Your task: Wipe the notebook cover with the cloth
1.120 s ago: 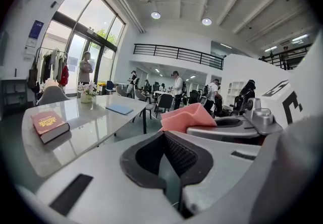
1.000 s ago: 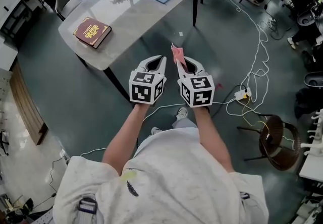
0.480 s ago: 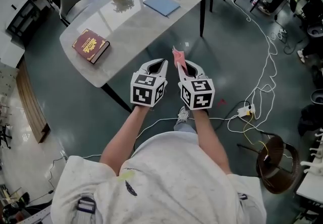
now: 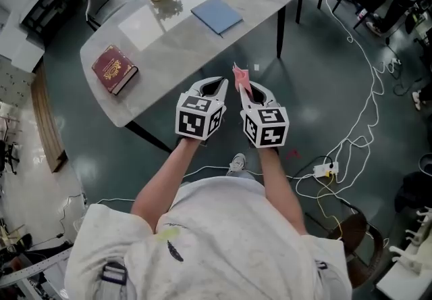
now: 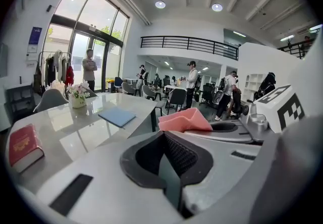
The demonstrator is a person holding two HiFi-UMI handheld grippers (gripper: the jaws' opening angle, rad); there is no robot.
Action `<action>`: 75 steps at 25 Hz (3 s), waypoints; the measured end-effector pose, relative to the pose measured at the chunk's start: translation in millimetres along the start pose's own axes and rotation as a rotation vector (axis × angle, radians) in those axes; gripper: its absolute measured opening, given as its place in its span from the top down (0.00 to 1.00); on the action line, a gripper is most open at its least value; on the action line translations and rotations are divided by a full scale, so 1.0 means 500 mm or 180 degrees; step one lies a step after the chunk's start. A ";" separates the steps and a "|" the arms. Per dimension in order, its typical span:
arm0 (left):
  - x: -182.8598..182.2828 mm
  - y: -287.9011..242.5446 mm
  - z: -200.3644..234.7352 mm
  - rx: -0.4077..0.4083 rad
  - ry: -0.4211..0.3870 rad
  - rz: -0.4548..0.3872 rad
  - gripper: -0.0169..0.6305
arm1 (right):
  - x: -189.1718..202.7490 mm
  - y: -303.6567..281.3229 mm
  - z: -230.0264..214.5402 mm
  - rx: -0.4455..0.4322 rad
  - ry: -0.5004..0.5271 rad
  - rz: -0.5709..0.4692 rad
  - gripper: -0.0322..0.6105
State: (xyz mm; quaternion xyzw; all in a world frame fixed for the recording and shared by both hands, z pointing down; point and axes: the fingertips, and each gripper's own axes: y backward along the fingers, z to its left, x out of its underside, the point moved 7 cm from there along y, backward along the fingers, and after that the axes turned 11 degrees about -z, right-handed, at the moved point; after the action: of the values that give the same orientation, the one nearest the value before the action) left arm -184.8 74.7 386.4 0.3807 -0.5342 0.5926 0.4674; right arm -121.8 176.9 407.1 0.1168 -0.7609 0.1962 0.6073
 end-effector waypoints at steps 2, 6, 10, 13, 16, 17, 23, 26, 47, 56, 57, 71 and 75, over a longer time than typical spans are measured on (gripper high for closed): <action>-0.006 -0.033 -0.005 -0.0038 0.0084 0.0002 0.96 | -0.005 -0.012 -0.033 -0.0059 -0.0004 0.0000 0.93; -0.019 -0.084 -0.016 -0.0102 0.0071 -0.0006 0.96 | -0.014 -0.032 -0.089 -0.0143 -0.0025 -0.0002 0.93; -0.026 -0.114 -0.009 -0.0192 0.0069 -0.0008 0.96 | -0.024 -0.053 -0.118 -0.0243 0.0016 0.0007 0.93; -0.026 -0.135 0.000 -0.0241 0.0103 -0.0014 0.96 | -0.028 -0.073 -0.137 -0.0290 0.0051 0.0042 0.93; -0.024 -0.162 0.018 -0.0289 0.0135 -0.0016 0.96 | -0.030 -0.096 -0.152 -0.0345 0.0119 0.0094 0.93; -0.025 -0.173 0.026 -0.0304 0.0150 -0.0025 0.96 | -0.032 -0.108 -0.158 -0.0367 0.0154 0.0111 0.93; -0.038 -0.244 0.104 -0.0382 0.0217 -0.0093 0.96 | -0.044 -0.209 -0.189 -0.0463 0.0306 0.0222 0.93; -0.042 -0.291 0.161 -0.0435 0.0291 -0.0093 0.96 | -0.053 -0.280 -0.200 -0.0551 0.0410 0.0290 0.93; -0.066 -0.484 0.534 -0.0747 0.0896 -0.0078 0.96 | -0.106 -0.776 -0.191 -0.1258 0.1148 0.1034 0.93; -0.058 -0.506 0.574 -0.1013 0.1040 -0.0060 0.96 | -0.095 -0.919 -0.174 -0.1881 0.1665 0.1173 0.93; -0.055 -0.510 0.576 -0.1073 0.1063 -0.0046 0.96 | -0.091 -0.933 -0.176 -0.1974 0.1720 0.1185 0.93; -0.032 -0.601 0.599 -0.2124 0.1513 0.0026 0.96 | -0.046 -1.109 -0.209 -0.3246 0.2319 0.1285 0.93; -0.045 -0.600 0.608 -0.2403 0.1538 -0.0027 0.96 | -0.029 -1.135 -0.203 -0.3521 0.2425 0.1297 0.93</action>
State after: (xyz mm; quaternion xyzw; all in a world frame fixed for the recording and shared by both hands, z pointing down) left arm 95.0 -231.9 490.7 0.0363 -0.5870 0.4261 0.6874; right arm 206.8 -287.6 500.7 -0.4311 -0.4900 -0.0826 0.7531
